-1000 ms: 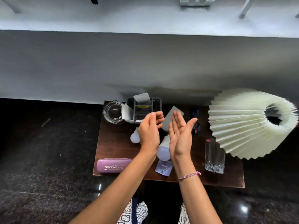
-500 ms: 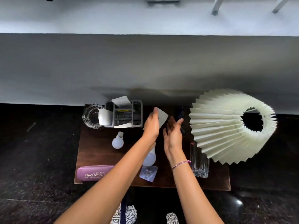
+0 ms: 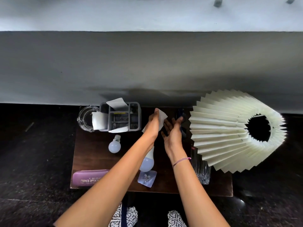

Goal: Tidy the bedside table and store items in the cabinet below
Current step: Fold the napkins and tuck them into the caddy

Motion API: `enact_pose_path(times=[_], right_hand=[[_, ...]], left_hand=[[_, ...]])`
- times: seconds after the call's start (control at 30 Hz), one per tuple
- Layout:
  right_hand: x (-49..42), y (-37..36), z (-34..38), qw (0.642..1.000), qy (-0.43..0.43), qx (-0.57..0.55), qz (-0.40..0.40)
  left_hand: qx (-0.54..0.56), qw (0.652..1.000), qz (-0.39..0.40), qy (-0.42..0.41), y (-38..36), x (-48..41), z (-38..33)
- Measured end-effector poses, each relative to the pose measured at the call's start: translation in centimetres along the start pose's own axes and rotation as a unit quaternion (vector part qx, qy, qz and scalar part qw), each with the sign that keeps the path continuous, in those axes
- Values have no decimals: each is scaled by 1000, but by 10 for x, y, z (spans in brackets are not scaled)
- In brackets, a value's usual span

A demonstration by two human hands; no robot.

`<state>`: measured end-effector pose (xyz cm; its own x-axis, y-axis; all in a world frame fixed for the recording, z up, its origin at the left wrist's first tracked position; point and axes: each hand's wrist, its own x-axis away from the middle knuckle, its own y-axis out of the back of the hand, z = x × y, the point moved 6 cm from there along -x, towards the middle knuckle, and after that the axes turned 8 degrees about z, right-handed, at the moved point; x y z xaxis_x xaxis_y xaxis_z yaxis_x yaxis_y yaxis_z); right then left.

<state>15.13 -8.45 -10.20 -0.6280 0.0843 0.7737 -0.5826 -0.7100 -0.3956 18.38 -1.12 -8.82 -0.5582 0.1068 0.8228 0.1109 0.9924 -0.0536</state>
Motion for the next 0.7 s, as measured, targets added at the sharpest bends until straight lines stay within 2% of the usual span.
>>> enact_pose_path(times=[0.3,0.47,0.7], right_hand=[[-7,4,-3,999,-27,-21,-4],[-2,7,3,1000,-1,-24,-20],[9,2,14,994,57,52,-71]], left_hand=[[28,999,20,-11,-6,3,-1],[37,999,21,-27,-5,11,-2],[95,994,5,-57,-6,34,-11]])
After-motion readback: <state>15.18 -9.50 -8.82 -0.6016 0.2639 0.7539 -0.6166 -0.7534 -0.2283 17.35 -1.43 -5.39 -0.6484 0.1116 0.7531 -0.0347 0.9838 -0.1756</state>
